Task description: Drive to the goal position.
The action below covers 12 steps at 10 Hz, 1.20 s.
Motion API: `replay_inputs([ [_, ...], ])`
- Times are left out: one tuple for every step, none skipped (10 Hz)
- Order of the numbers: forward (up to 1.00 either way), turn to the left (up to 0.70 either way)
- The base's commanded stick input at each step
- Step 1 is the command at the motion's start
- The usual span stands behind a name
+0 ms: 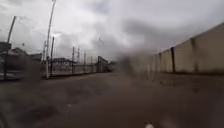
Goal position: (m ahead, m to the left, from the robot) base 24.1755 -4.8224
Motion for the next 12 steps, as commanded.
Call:
replay_inputs([
  [0.5, 0.02],
  [0.5, 0.02],
  [0.5, 0.02],
  [0.5, 0.02],
  [0.5, 0.02],
  [0.5, 0.02],
  [0.5, 0.02],
  [0.5, 0.02],
  [0.5, 0.02],
  [0.5, 0.02],
  [0.5, 0.02],
  [0.5, 0.02],
])
